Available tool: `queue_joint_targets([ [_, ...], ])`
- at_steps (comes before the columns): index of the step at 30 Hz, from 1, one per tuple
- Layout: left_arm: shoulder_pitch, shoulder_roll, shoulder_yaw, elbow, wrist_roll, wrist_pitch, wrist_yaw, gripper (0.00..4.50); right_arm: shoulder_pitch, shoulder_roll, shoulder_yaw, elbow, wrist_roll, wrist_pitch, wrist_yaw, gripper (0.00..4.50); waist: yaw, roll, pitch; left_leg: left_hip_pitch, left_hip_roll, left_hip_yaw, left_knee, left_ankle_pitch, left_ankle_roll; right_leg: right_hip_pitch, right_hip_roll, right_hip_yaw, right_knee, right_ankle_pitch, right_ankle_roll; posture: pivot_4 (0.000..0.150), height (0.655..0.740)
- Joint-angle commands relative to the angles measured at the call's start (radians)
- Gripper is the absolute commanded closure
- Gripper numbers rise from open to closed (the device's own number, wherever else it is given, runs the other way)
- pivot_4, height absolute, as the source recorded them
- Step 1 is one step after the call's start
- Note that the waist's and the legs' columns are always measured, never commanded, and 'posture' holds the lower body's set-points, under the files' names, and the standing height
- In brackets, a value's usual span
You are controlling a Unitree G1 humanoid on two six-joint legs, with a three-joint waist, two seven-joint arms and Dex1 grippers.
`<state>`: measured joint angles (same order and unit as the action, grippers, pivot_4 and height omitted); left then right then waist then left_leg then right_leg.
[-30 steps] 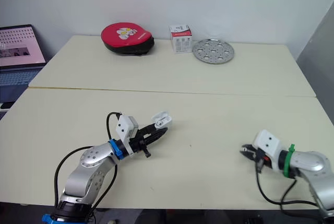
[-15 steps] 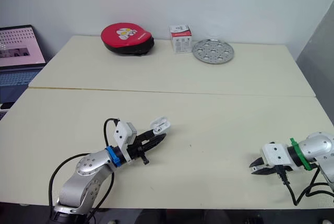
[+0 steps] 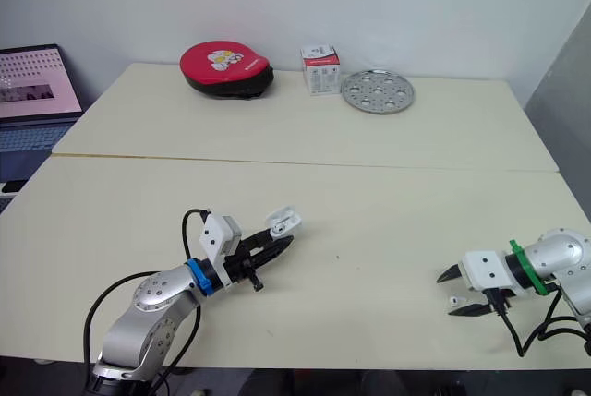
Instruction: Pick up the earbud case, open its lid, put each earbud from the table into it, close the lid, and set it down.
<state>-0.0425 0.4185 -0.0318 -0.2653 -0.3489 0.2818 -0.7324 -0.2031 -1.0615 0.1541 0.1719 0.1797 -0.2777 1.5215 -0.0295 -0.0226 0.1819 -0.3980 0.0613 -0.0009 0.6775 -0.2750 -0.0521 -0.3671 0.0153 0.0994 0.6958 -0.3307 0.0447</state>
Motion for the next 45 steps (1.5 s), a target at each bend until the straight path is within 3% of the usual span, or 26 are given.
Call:
queue_joint_targets([
  [1,-0.015,0.006,0.007,-0.023,-0.013,-0.008,-0.006,3.7,0.042,-0.06,-0.084,-0.125,0.051,0.063,-0.009,1.73,0.0,0.001,0.0,0.0,0.0,0.0,0.0,0.0,0.0,0.0,0.0,0.0,0.0,0.0,0.0,0.15,0.74],
  [4,-0.02,0.003,0.002,-0.015,-0.013,-0.01,-0.01,3.7,0.101,-0.113,-0.162,-0.278,0.064,0.205,-0.076,1.73,0.0,0.002,0.0,0.0,0.0,0.0,0.0,0.0,0.0,0.0,0.0,0.0,0.001,0.0,0.0,0.15,0.74],
  [7,-0.023,-0.002,-0.003,-0.008,-0.013,-0.011,-0.011,3.7,0.173,-0.168,-0.205,-0.448,-0.052,0.374,-0.191,1.73,0.001,0.002,0.0,0.0,0.0,0.0,0.0,0.0,0.0,0.0,0.0,0.0,0.001,0.0,0.0,0.15,0.74],
  [12,-0.027,-0.018,-0.024,-0.004,-0.01,-0.01,-0.009,3.7,0.249,-0.256,-0.175,-0.697,-0.133,0.697,-0.248,1.73,0.001,0.002,0.0,-0.001,0.0,0.0,0.0,0.0,0.0,-0.001,0.0,0.0,0.001,0.0,0.0,0.15,0.74],
  [21,-0.01,-0.018,-0.025,-0.017,-0.011,-0.01,-0.001,3.7,0.119,-0.208,-0.006,-0.666,-0.244,0.767,-0.294,1.73,0.0,0.002,0.0,-0.002,0.0,0.001,0.0,0.0,0.0,-0.003,0.0,0.001,0.0,0.0,0.0,0.15,0.74],
  [35,-0.003,-0.026,-0.029,-0.024,-0.009,-0.011,0.013,3.7,0.061,-0.18,0.067,-0.624,-0.247,0.777,-0.26,1.73,0.0,0.002,0.0,-0.002,0.0,0.001,0.0,0.0,0.0,-0.003,0.0,0.0,0.0,0.0,0.0,0.15,0.74],
  [38,-0.003,-0.026,-0.029,-0.024,-0.009,-0.011,0.014,3.7,0.075,-0.182,0.068,-0.631,-0.24,0.78,-0.256,2.3,0.0,0.002,0.0,-0.001,0.0,0.001,0.0,0.0,0.0,-0.002,0.0,0.0,0.0,0.0,0.0,0.15,0.74],
  [43,-0.001,-0.023,-0.029,-0.024,-0.011,-0.012,0.014,3.7,0.084,-0.173,0.052,-0.659,-0.215,0.795,-0.246,4.09,-0.002,0.002,0.0,-0.001,0.0,0.001,0.0,0.0,0.0,-0.002,0.0,0.001,0.001,0.0,0.0,0.15,0.74],
  [45,-0.002,-0.022,-0.03,-0.023,-0.01,-0.013,0.012,3.7,0.082,-0.173,0.042,-0.666,-0.206,0.795,-0.244,4.11,-0.002,0.002,0.0,-0.001,0.0,0.001,0.0,0.0,0.0,-0.002,0.0,0.0,0.001,0.0,0.0,0.15,0.74],
])
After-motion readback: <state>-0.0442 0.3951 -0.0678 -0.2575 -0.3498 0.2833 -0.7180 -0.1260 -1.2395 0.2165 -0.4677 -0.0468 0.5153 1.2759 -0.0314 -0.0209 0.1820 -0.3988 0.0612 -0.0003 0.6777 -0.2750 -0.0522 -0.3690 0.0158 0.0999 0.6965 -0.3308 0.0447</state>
